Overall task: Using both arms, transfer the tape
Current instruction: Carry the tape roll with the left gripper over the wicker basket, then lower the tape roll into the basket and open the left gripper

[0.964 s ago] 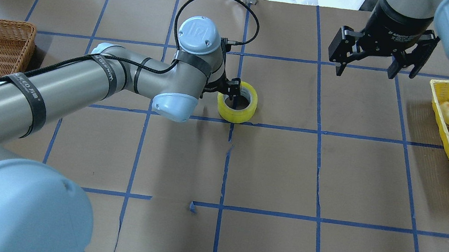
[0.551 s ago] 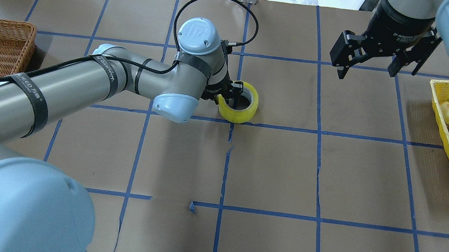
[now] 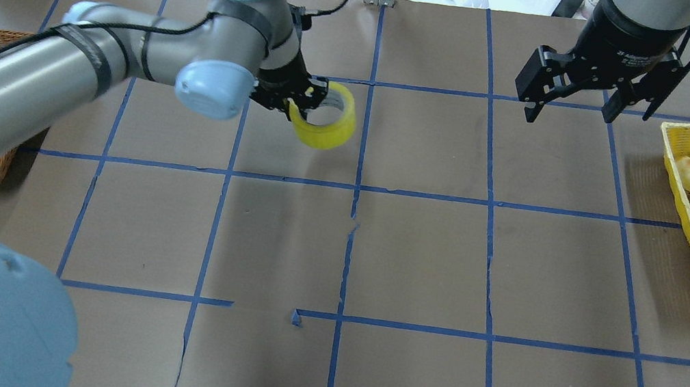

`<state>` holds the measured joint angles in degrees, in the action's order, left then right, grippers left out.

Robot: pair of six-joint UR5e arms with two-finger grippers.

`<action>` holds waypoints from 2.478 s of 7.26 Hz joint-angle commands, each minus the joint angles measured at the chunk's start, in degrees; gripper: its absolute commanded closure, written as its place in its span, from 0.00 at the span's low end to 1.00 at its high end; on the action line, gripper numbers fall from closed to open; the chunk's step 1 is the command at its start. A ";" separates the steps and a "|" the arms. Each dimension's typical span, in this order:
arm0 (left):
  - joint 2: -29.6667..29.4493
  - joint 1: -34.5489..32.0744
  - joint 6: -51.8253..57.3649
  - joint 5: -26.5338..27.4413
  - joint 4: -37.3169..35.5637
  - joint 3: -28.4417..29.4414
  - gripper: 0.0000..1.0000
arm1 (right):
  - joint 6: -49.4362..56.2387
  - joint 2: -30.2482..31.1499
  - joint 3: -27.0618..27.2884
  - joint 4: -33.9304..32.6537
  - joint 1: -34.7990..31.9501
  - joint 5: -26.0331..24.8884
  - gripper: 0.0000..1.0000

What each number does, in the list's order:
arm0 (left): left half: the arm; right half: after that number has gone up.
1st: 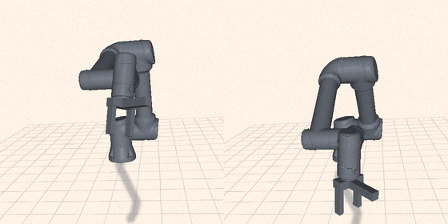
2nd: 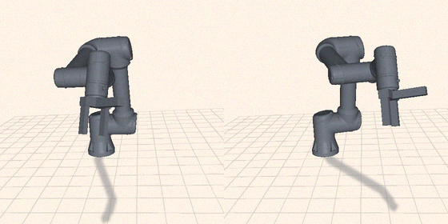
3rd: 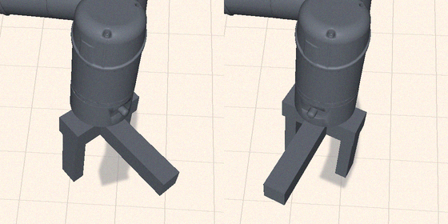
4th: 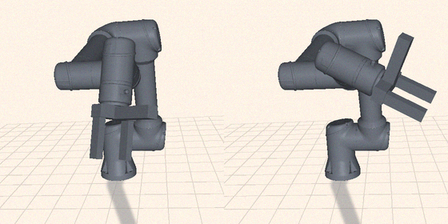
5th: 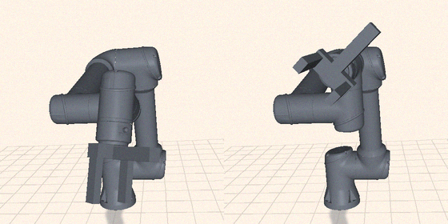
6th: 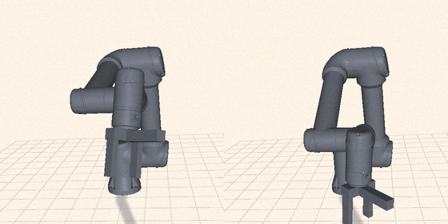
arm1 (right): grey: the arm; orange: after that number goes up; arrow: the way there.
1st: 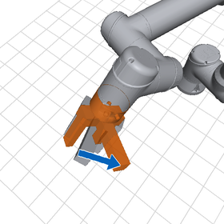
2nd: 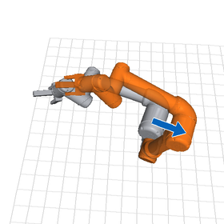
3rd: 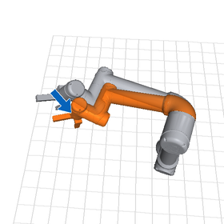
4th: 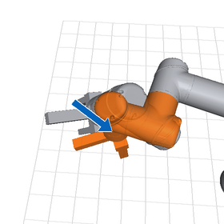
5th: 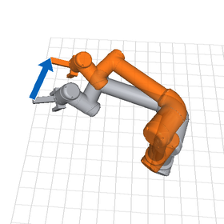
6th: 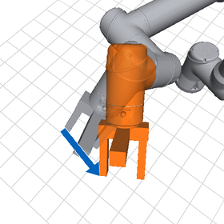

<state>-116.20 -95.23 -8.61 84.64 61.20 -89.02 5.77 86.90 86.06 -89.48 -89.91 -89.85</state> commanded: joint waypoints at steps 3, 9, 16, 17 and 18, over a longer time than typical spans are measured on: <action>2.47 27.64 31.17 1.14 11.83 4.11 1.00 | -5.24 0.55 0.33 0.27 -0.09 0.82 0.00; -10.25 48.56 67.67 2.29 3.42 13.96 1.00 | -5.42 0.64 0.51 0.53 -0.26 0.73 0.00; 6.54 36.37 54.71 0.62 23.36 14.14 0.12 | -5.33 0.55 0.60 0.53 -0.26 0.56 0.00; 11.47 33.21 48.22 0.70 26.83 13.53 0.10 | -5.16 0.55 0.68 0.53 -0.18 0.21 0.00; 15.96 29.70 42.50 0.79 27.82 12.39 0.09 | -5.33 0.55 0.86 0.36 -0.18 0.29 0.00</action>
<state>-105.93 -61.51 40.65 85.33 86.12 -75.64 0.53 87.45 86.76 -88.98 -90.13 -89.52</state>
